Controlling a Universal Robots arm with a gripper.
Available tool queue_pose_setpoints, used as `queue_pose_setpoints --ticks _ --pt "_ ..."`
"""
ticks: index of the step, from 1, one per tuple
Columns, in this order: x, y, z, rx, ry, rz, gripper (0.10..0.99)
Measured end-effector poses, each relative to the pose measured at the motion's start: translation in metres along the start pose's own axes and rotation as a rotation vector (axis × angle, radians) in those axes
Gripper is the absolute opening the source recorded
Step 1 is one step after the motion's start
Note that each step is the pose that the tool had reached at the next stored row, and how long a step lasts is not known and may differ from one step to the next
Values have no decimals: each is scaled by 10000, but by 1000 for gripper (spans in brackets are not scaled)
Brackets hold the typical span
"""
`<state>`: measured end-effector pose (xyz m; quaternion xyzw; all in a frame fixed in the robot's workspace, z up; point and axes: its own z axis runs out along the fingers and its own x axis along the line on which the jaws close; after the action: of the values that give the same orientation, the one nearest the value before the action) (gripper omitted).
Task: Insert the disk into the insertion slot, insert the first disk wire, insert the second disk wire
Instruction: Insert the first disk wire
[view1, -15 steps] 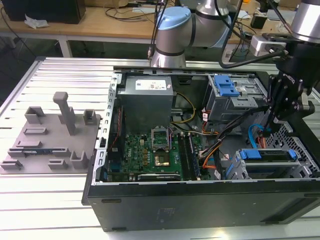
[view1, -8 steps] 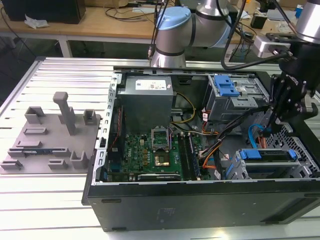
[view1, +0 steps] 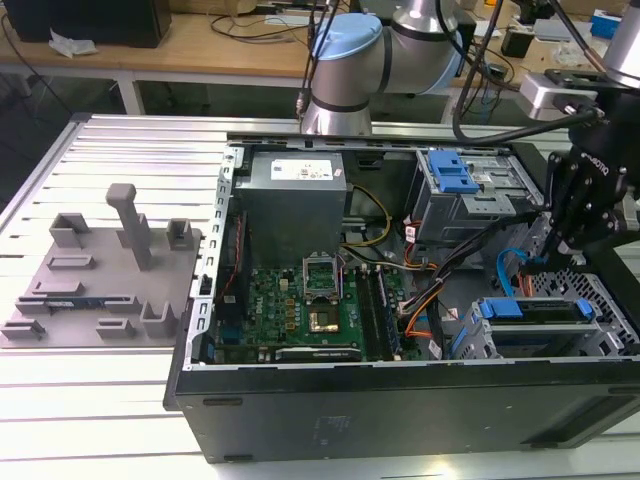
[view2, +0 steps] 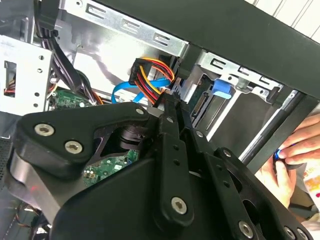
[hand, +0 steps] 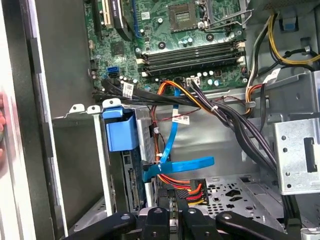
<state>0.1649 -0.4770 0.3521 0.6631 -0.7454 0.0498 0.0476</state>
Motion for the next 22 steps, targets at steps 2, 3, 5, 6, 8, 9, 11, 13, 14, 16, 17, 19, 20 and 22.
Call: queue_pose_setpoints --ticks 2,3,5,6,8,9,11,13,14,16,17,19,20,22 --pt "-1 -12 0 -75 10 -114 165" --pt "-1 -20 0 -133 16 -192 165" --pt "-3 -39 0 -227 28 -324 165" --pt "-3 -58 0 -260 32 -378 165" --pt "4 -88 1 -263 4 -406 165" --pt "12 -94 3 -266 -24 -411 165" --pt "91 -108 14 -285 -239 -416 165" --pt "143 -114 21 -303 -419 -419 165" --pt "192 -120 28 -322 -620 -423 165" --pt "203 -122 30 -329 -682 -426 165" --pt "204 -121 29 -329 -687 -424 165" --pt "204 -121 29 -330 -695 -424 165" --pt "204 -121 30 -330 -697 -424 165" --pt "212 -122 30 -330 -697 -425 165"
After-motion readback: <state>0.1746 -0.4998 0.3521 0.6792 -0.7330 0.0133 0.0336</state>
